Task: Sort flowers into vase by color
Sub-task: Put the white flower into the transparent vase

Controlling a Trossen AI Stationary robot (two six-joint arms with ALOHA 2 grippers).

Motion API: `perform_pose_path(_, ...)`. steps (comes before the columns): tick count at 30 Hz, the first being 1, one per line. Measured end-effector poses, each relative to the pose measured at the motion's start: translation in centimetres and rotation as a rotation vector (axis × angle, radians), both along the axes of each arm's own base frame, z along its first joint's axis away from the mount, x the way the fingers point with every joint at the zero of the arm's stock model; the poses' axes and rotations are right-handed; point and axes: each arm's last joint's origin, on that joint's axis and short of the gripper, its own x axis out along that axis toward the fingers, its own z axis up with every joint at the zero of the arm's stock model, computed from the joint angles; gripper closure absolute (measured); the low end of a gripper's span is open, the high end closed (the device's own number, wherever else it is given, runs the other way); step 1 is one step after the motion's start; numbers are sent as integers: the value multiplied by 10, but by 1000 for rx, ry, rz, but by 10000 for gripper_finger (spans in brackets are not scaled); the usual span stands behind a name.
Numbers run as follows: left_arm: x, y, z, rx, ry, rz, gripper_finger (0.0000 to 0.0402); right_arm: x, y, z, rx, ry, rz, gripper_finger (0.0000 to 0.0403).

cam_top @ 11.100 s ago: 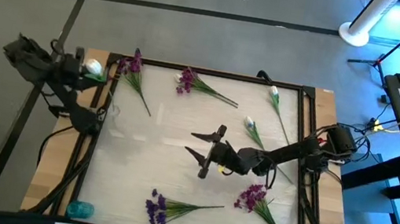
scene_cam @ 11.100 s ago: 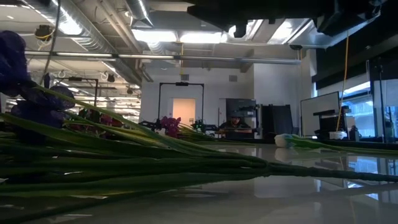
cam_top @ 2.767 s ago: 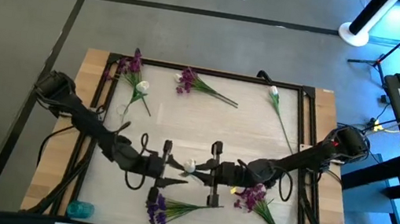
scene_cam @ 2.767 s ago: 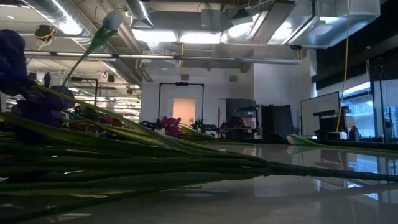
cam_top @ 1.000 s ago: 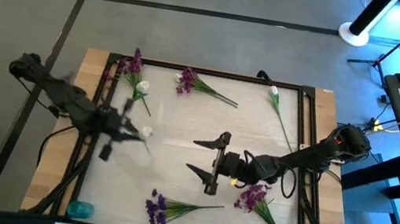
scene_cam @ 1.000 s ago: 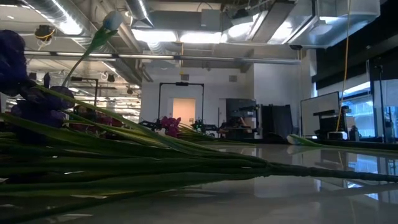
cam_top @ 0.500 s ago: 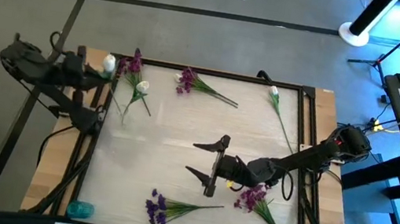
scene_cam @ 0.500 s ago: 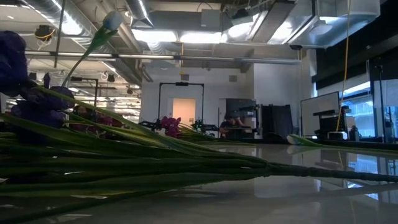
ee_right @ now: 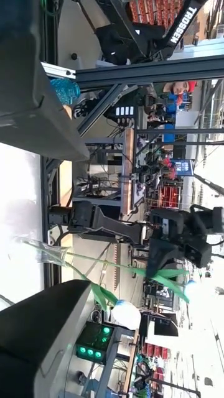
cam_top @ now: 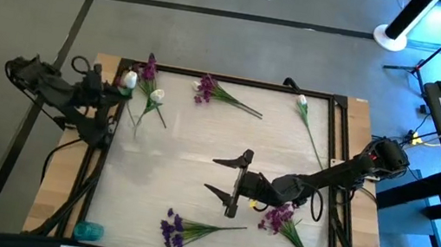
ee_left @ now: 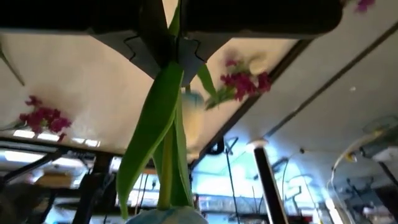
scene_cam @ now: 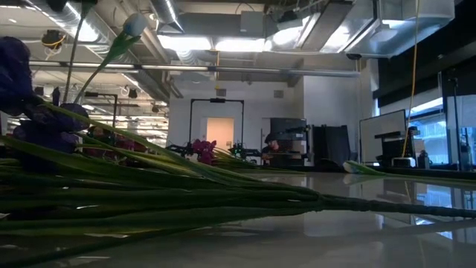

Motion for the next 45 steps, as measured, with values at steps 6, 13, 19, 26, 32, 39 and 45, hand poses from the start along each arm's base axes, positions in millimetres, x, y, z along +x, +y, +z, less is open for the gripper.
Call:
perform_pose_path(6,-3,-1,-14,-130,79,-4,342,-3,-4,-2,29,141,-20,75)
perform_pose_path(13,-25,7,0,-336,160,0,287,-10,-28,32,-10,511,-145,75)
perform_pose_path(19,-32,6,-7,-537,264,11,294,-13,-77,24,60,761,-352,75)
perform_pose_path(26,-34,6,-8,-564,285,19,310,-27,-159,7,212,990,-648,75)
perform_pose_path(32,-31,7,-7,-436,276,21,312,-33,-201,6,256,1038,-716,75)
perform_pose_path(39,-15,-1,-8,-328,396,-3,312,-49,-256,5,362,1071,-778,75)
perform_pose_path(45,-4,-8,-9,-358,468,-21,312,-63,-290,4,425,1076,-822,75)
